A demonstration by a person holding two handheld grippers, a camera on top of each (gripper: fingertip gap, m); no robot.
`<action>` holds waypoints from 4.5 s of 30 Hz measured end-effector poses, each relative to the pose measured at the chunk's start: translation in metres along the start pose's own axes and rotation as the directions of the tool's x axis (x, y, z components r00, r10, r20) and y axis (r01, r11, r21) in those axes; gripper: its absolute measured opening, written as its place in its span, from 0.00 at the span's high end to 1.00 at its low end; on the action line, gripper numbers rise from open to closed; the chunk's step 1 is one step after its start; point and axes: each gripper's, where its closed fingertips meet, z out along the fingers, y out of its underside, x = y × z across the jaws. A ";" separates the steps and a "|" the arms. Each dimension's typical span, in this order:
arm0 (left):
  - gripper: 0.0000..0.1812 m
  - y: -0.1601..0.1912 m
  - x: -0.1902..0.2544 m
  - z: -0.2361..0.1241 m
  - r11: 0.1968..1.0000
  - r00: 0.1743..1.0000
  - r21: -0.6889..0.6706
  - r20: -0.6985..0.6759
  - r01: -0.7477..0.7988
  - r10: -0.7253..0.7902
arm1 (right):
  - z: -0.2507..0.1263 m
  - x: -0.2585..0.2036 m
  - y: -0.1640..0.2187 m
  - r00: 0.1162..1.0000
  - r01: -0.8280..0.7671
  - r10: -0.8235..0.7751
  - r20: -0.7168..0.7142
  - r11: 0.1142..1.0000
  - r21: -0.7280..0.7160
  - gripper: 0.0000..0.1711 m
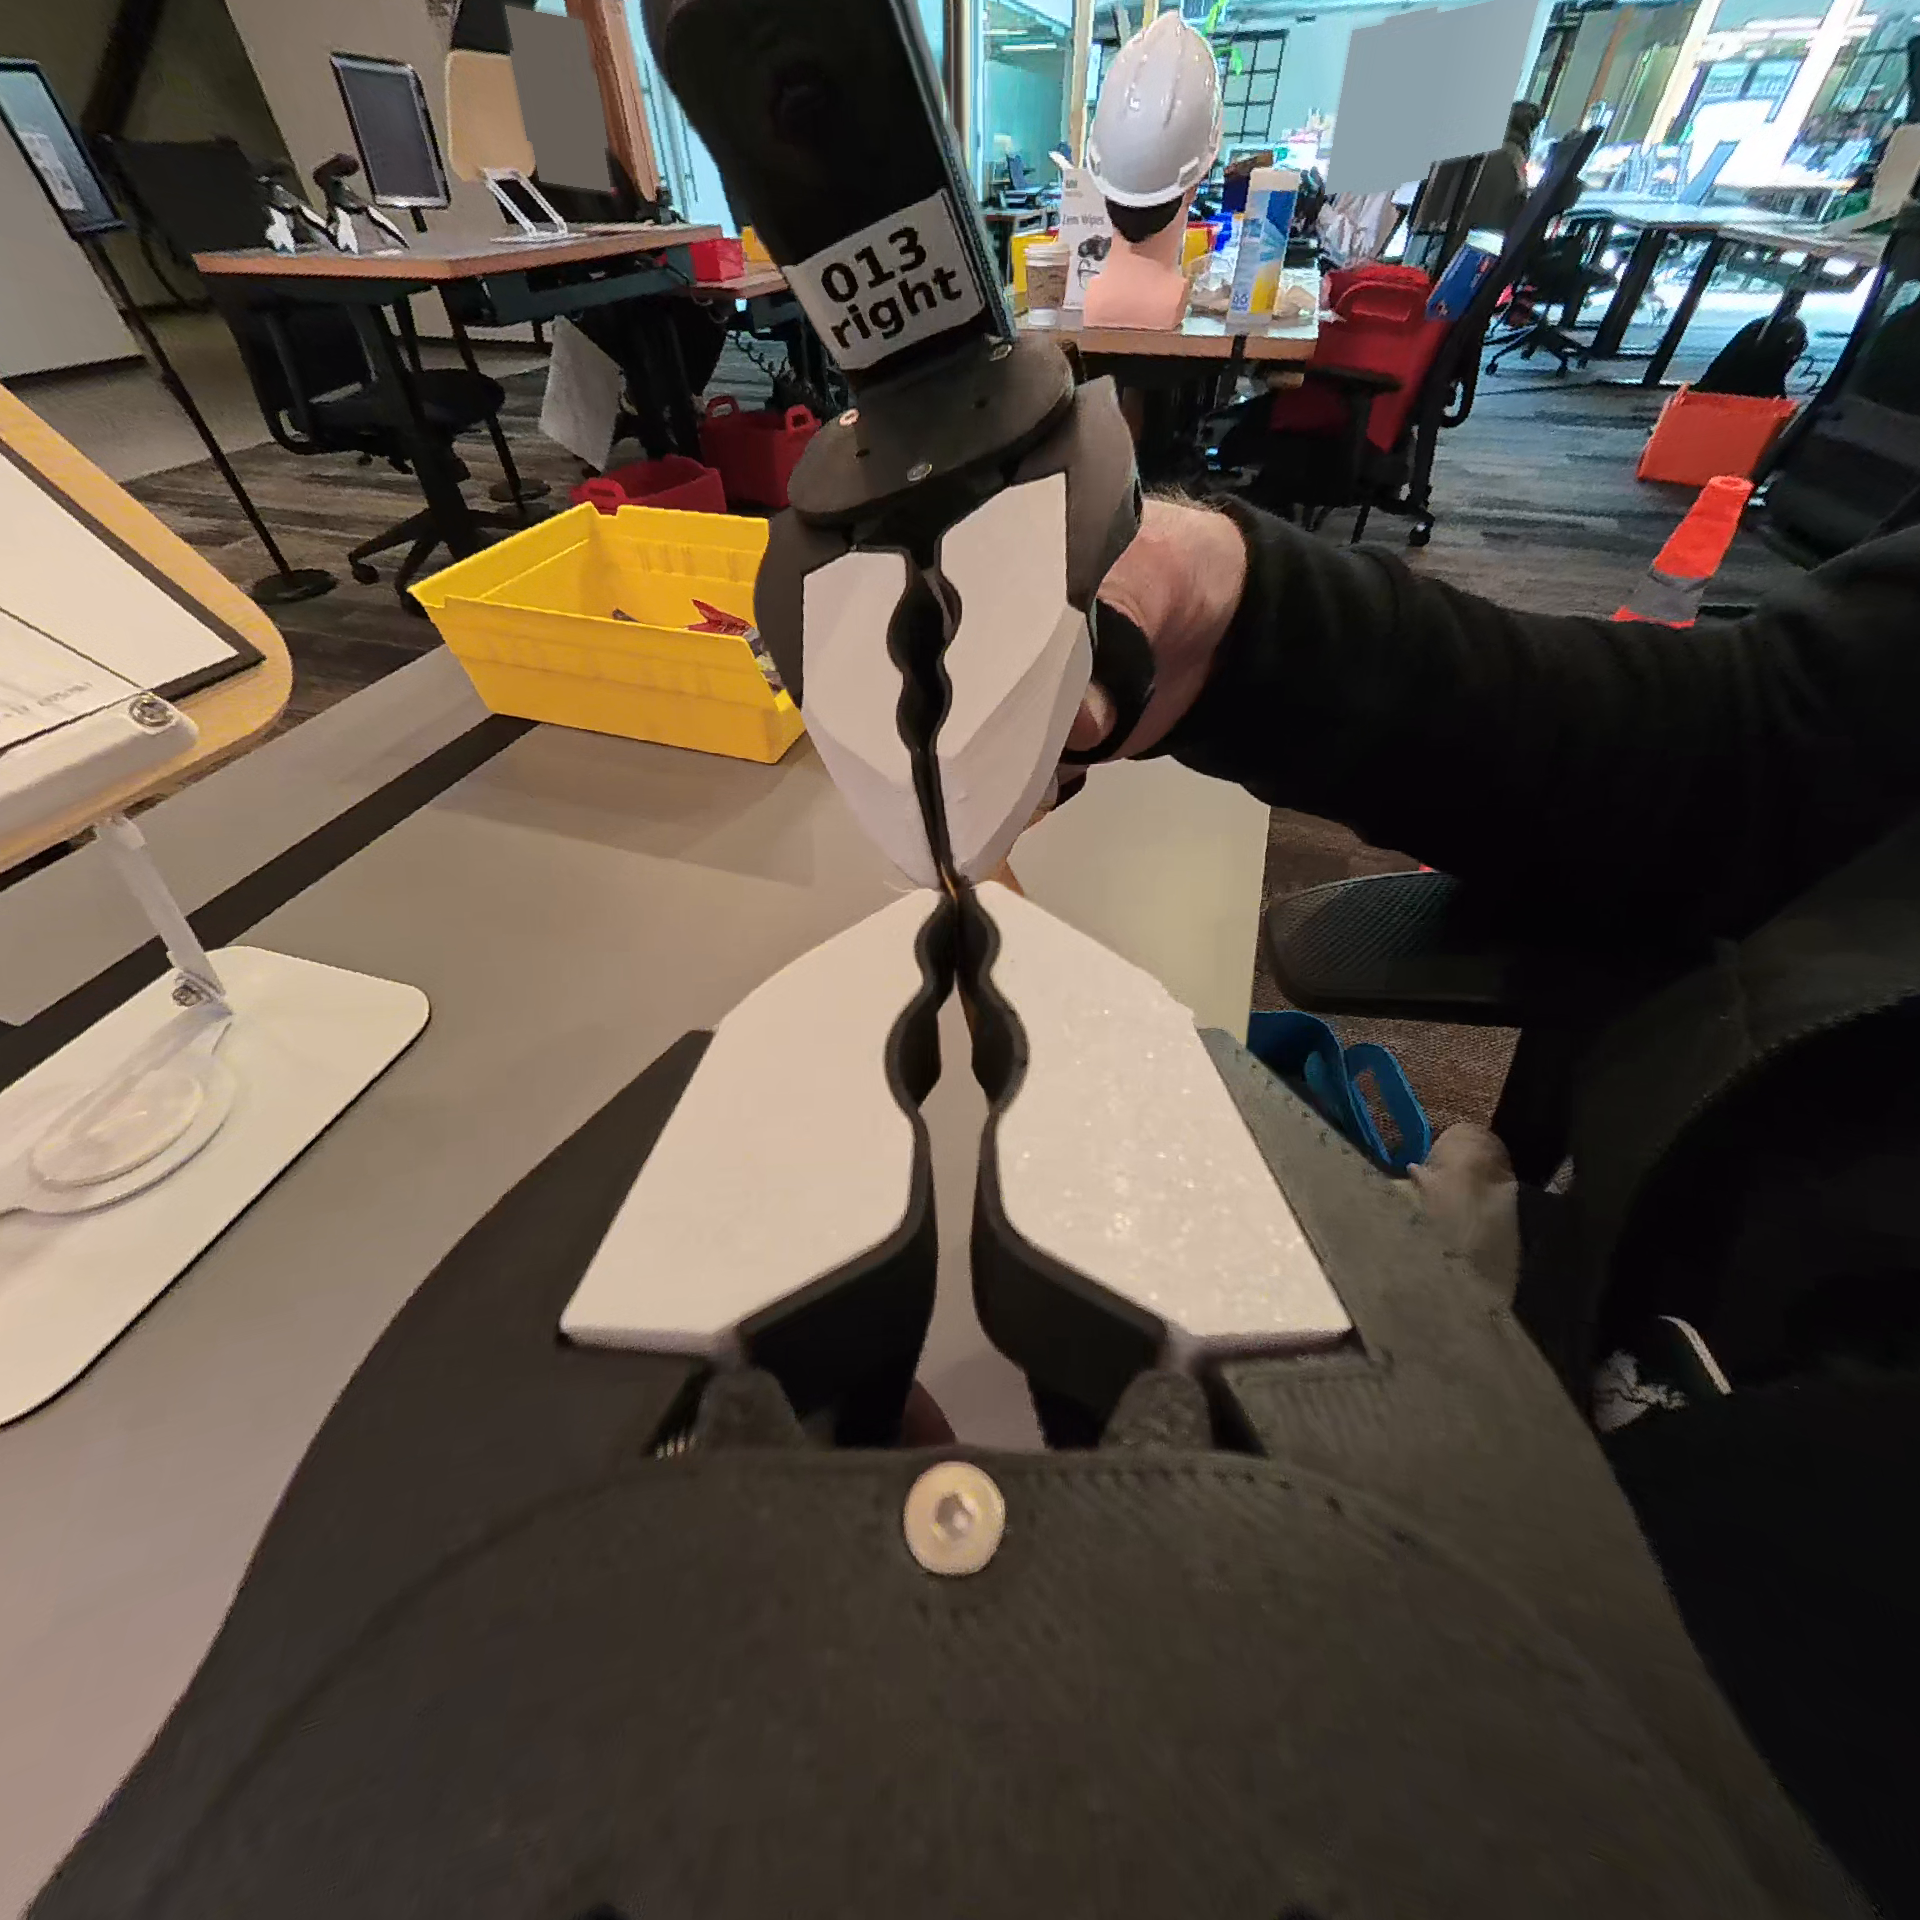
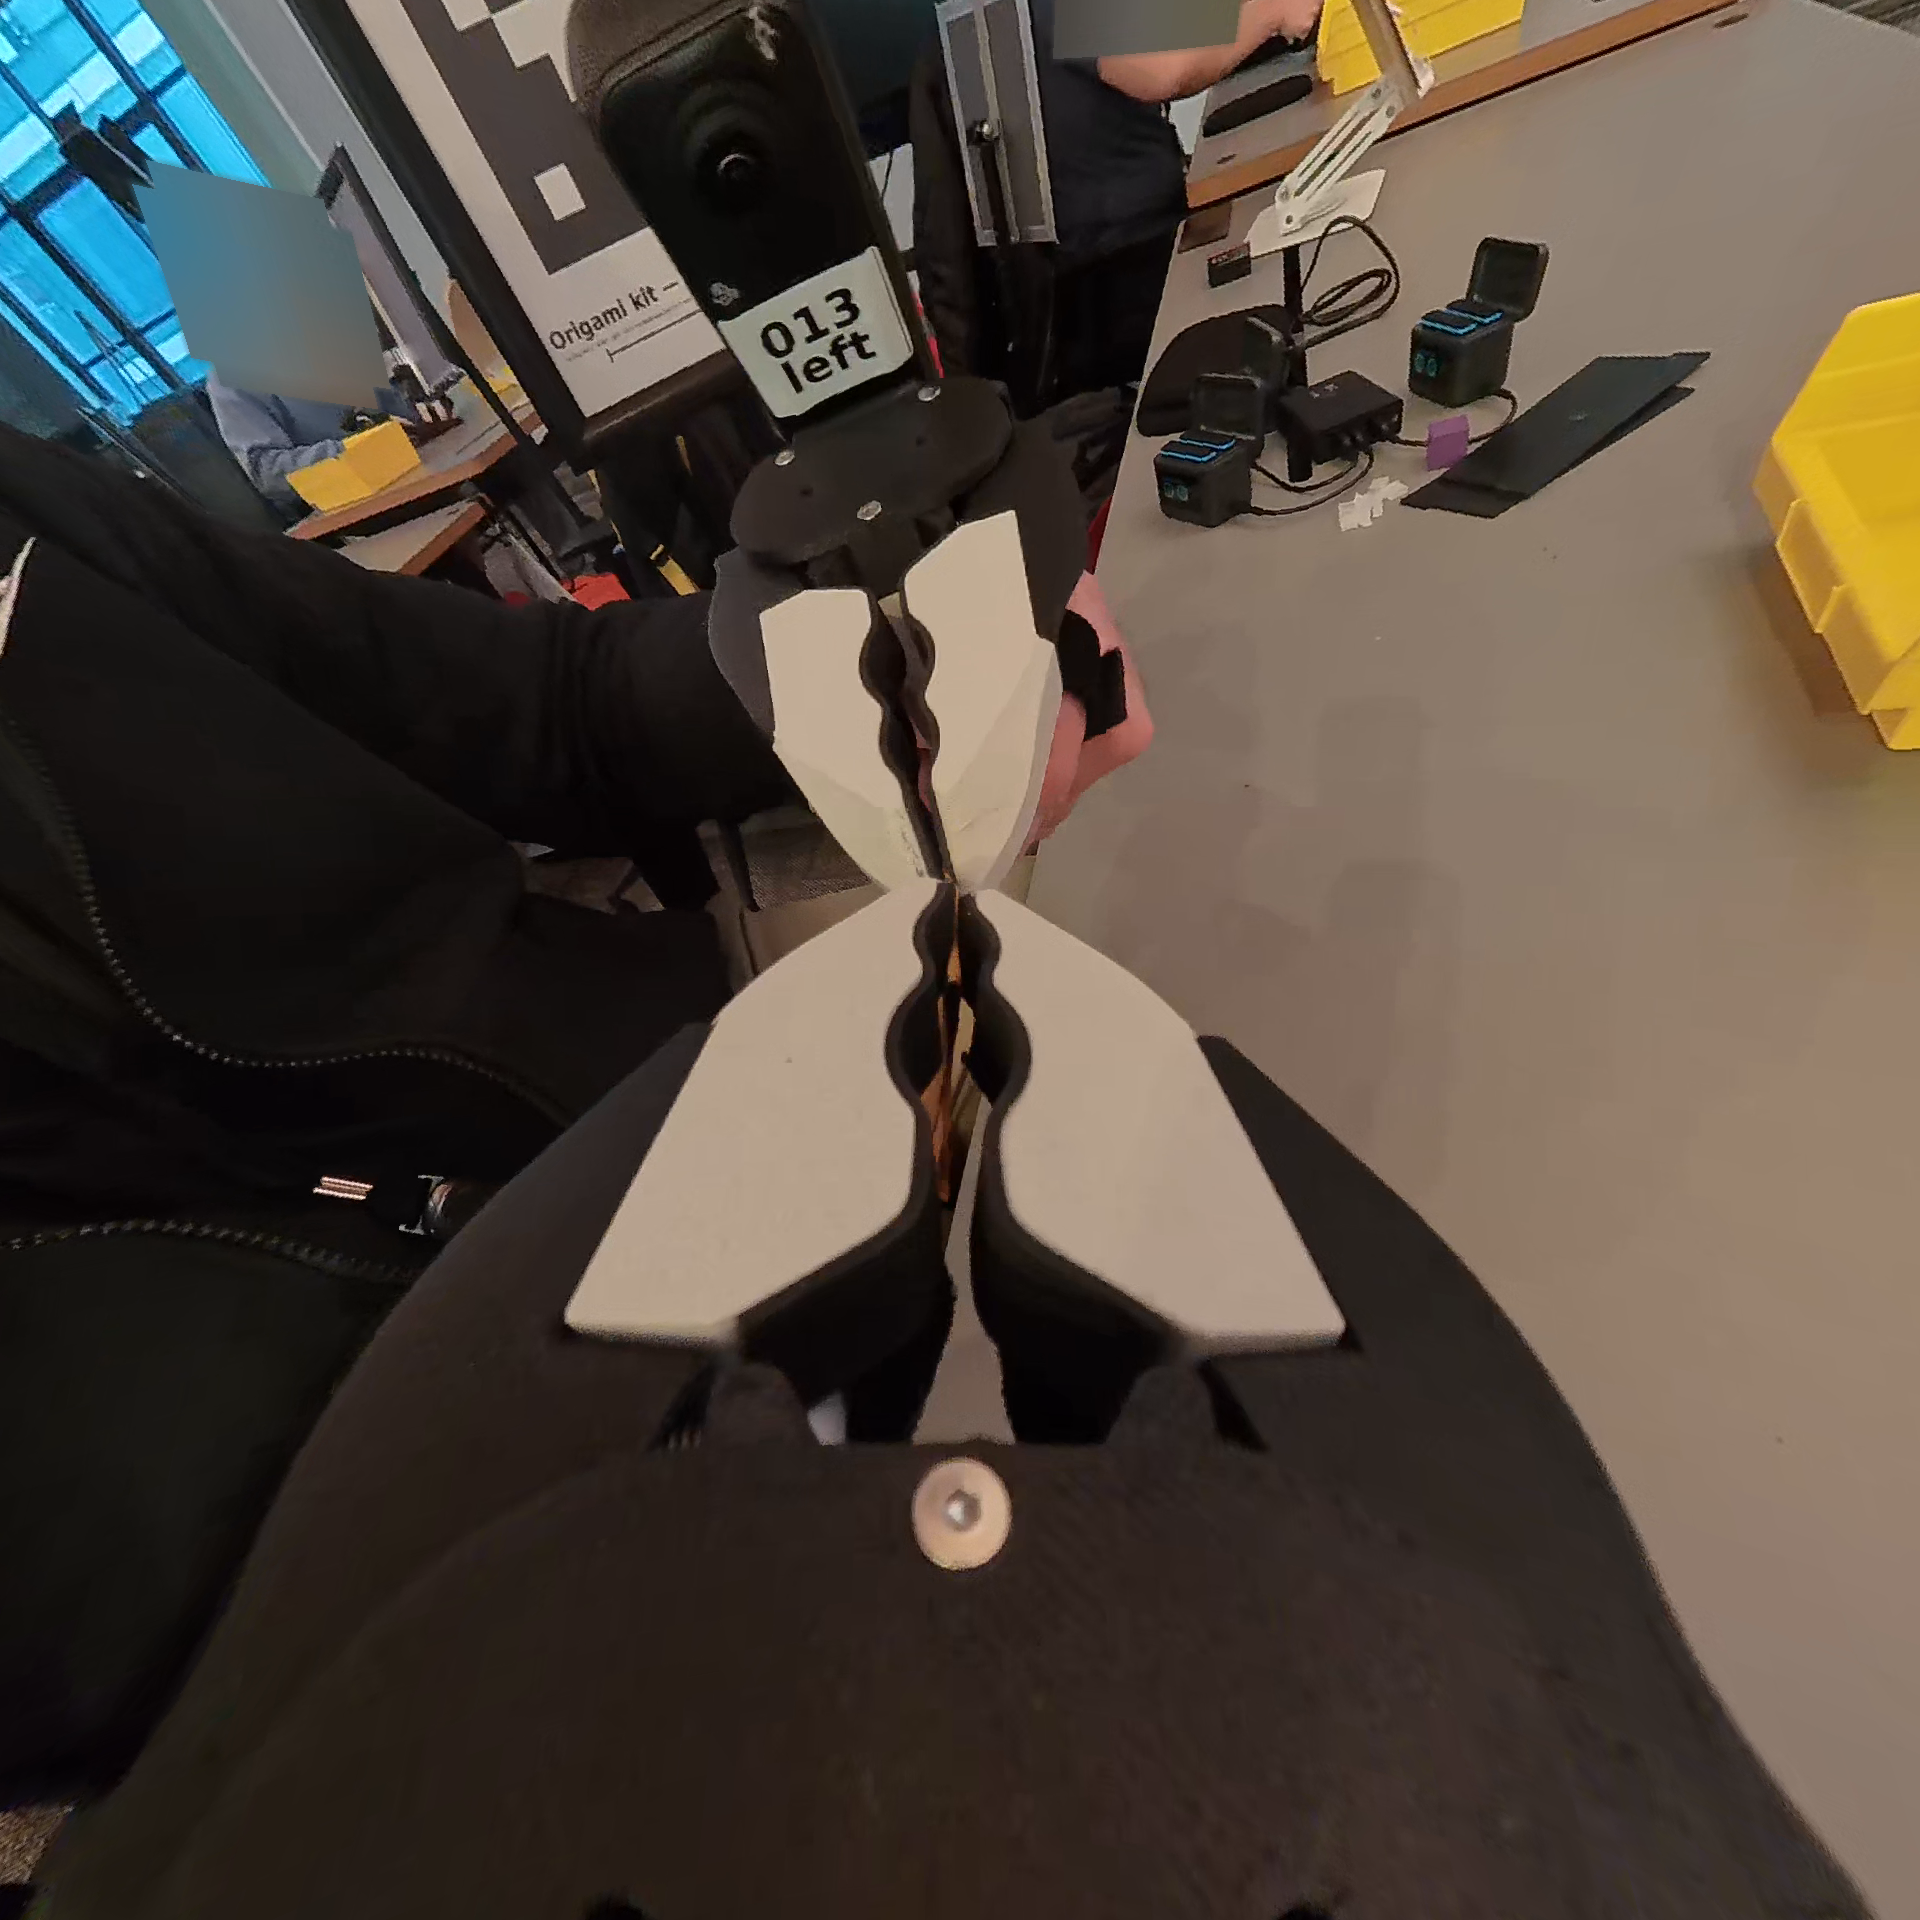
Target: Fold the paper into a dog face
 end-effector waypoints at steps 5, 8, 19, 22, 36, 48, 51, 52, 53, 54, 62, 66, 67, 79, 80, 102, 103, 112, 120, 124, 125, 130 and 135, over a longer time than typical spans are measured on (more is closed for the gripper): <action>1.00 0.001 0.002 -0.002 1.000 0.999 0.008 -0.031 0.025 -0.024 | -0.001 -0.003 0.001 0.999 -0.015 0.015 0.031 1.000 0.000 1.00; 1.00 0.001 -0.002 -0.005 0.999 0.999 0.011 -0.028 0.036 -0.036 | -0.010 0.002 0.002 0.999 -0.033 0.033 0.025 0.999 0.024 1.00; 1.00 0.004 0.002 0.000 0.998 0.997 0.002 -0.053 0.057 -0.057 | -0.010 0.001 0.003 1.000 -0.012 0.012 0.000 1.000 -0.007 1.00; 1.00 0.002 0.002 -0.001 0.998 0.996 0.024 -0.057 0.064 -0.062 | -0.010 0.001 0.001 1.000 -0.001 0.000 -0.017 1.000 -0.007 1.00; 1.00 0.008 0.003 -0.001 0.999 0.999 -0.029 -0.040 0.034 -0.035 | -0.006 -0.001 0.005 0.999 0.017 -0.019 -0.037 0.999 -0.051 1.00; 0.93 0.006 -0.001 -0.006 0.998 0.996 0.000 -0.056 0.063 -0.063 | -0.019 0.002 0.002 0.999 -0.008 0.007 -0.032 1.000 -0.007 1.00; 0.98 0.007 0.000 -0.001 0.998 0.997 0.001 -0.049 0.064 -0.064 | -0.016 0.001 0.002 1.000 -0.010 0.010 -0.028 1.000 -0.011 1.00; 1.00 0.009 -0.002 0.000 0.998 0.998 -0.005 -0.030 0.064 -0.064 | -0.014 0.002 0.002 1.000 -0.013 0.012 -0.028 1.000 -0.016 1.00; 1.00 0.010 -0.002 0.000 0.998 0.997 -0.010 -0.032 0.069 -0.069 | -0.014 0.002 0.003 0.999 -0.017 0.017 -0.031 1.000 -0.020 1.00; 1.00 0.010 -0.001 -0.001 0.997 0.996 -0.008 -0.046 0.073 -0.074 | -0.014 0.003 0.004 0.999 -0.022 0.022 -0.030 1.000 -0.021 0.99; 1.00 0.005 -0.007 -0.009 0.993 0.992 0.018 -0.054 0.114 -0.113 | -0.049 0.009 -0.006 0.996 -0.037 0.041 -0.073 0.998 0.060 1.00; 1.00 0.007 -0.005 -0.006 0.991 0.989 0.015 -0.071 0.130 -0.129 | -0.039 0.004 0.000 0.998 -0.066 0.066 -0.008 0.997 0.038 0.88; 1.00 0.007 -0.004 -0.006 0.991 0.989 0.017 -0.073 0.133 -0.132 | -0.034 0.004 0.004 0.998 -0.058 0.058 -0.004 0.998 0.010 0.85; 1.00 -0.011 -0.010 -0.017 0.981 0.986 0.108 -0.064 0.162 -0.155 | -0.001 0.009 0.033 0.988 -0.131 0.139 0.066 0.985 -0.111 0.80; 1.00 -0.012 -0.012 -0.019 0.978 0.984 0.120 -0.064 0.172 -0.165 | -0.004 0.006 0.029 0.987 -0.120 0.128 0.094 0.989 -0.087 0.79; 0.96 -0.018 -0.019 -0.022 0.950 0.969 0.198 -0.083 0.243 -0.231 | 0.011 0.001 0.031 0.984 0.155 -0.149 0.093 0.986 -0.058 1.00; 0.91 -0.015 -0.022 -0.022 0.954 0.972 0.184 -0.069 0.235 -0.226 | 0.010 0.003 0.028 0.987 0.145 -0.141 0.078 0.988 -0.051 1.00; 0.85 0.024 -0.010 0.004 0.997 0.997 -0.034 -0.007 0.073 -0.073 | 0.008 0.015 0.017 1.000 0.018 -0.018 0.007 1.000 -0.009 1.00; 1.00 0.016 -0.013 -0.002 0.989 0.989 0.030 -0.037 0.143 -0.142 | 0.003 0.017 0.011 0.999 -0.035 0.034 0.020 0.998 0.044 0.97; 1.00 0.014 -0.008 -0.002 0.988 0.986 0.036 -0.066 0.153 -0.150 | 0.000 0.015 0.004 1.000 0.004 -0.005 0.015 0.997 0.079 0.98; 1.00 0.013 -0.008 -0.003 0.986 0.985 0.042 -0.075 0.159 -0.155 | -0.001 0.014 0.004 1.000 0.011 -0.013 0.017 0.996 0.083 1.00; 0.86 0.012 -0.007 -0.002 0.995 0.995 0.033 -0.045 0.093 -0.091 | 0.000 0.013 0.005 1.000 0.026 -0.025 -0.019 0.999 0.038 1.00; 1.00 0.018 -0.010 0.002 0.999 0.999 -0.012 0.014 0.046 -0.046 | 0.006 0.013 0.010 0.999 0.038 -0.038 -0.034 0.999 -0.006 1.00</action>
